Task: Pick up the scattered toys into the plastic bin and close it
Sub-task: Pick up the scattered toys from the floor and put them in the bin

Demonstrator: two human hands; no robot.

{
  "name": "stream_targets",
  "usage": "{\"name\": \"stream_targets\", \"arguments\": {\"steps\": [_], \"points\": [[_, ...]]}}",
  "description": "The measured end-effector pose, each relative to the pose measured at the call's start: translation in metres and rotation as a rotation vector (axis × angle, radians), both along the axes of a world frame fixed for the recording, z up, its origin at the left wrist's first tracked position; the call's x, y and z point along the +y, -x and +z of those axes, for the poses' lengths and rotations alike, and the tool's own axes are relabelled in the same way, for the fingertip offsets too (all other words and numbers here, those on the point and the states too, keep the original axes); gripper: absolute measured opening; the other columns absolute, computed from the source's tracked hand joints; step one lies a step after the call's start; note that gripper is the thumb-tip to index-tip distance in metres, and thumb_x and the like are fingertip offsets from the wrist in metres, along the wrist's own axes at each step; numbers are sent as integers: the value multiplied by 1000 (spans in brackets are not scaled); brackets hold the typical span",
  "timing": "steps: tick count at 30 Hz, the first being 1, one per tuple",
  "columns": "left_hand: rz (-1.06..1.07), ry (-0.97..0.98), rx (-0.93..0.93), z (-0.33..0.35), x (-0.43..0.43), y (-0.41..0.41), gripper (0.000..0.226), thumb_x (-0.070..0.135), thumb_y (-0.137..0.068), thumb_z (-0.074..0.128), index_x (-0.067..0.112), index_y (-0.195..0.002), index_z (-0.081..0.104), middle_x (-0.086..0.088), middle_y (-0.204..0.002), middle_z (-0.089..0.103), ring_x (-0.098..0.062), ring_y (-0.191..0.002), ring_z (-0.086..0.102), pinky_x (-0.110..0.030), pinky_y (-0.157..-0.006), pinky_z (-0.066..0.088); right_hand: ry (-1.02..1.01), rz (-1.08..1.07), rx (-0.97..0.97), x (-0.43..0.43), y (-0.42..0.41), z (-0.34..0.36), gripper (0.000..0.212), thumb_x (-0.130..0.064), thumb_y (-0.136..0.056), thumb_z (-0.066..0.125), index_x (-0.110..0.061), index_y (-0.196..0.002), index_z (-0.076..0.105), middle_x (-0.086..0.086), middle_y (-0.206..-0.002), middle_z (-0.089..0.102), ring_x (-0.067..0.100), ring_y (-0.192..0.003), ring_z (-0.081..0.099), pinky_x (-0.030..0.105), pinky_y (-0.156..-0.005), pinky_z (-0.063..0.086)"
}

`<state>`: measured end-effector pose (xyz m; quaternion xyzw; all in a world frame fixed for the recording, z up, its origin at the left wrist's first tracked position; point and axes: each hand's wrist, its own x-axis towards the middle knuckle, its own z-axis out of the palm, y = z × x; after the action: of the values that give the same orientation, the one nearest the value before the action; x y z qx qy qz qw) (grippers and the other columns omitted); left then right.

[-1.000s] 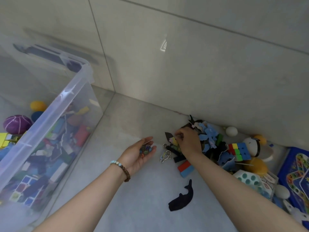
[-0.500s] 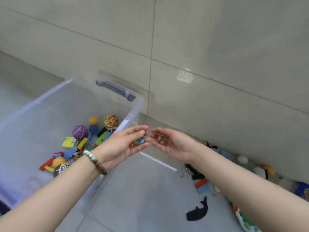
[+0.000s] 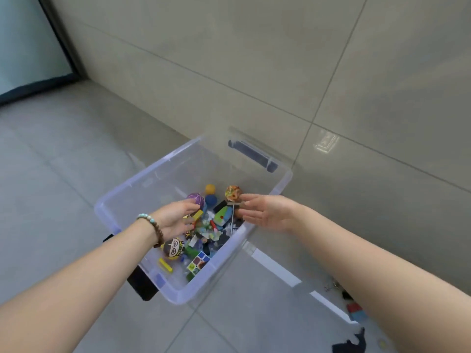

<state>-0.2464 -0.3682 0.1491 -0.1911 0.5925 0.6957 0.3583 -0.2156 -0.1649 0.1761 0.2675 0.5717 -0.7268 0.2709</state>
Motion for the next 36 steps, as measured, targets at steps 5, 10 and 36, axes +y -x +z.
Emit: {"name": "stream_targets", "arguments": {"steps": [5, 10, 36], "points": [[-158, -14, 157, 26, 43, 1, 39, 10, -95, 49, 14, -133, 45, -3, -130, 52, -22, -118, 52, -33, -101, 41, -149, -40, 54, 85, -39, 5, 37, -3, -95, 47, -8, -131, 47, 8, -134, 52, 24, -119, 54, 32, -100, 43], [-389, -57, 225, 43, 130, -24, 35, 15, -93, 53, 15, -128, 48, -1, -124, 57, -19, -110, 57, -27, -90, 49, -336, -23, -39, 180, -100, -15, 33, -10, -92, 54, -14, -125, 49, 7, -132, 52, 21, -112, 53, 32, -102, 40], [-486, -100, -411, -166, 300, -152, 37, 40, -97, 41, 13, -120, 52, -10, -115, 60, -26, -103, 61, -38, -87, 52, -748, -118, 209, 248, -195, -197, 38, -28, -83, 68, -19, -119, 56, -8, -114, 60, 7, -103, 57, 25, -94, 48]]}}
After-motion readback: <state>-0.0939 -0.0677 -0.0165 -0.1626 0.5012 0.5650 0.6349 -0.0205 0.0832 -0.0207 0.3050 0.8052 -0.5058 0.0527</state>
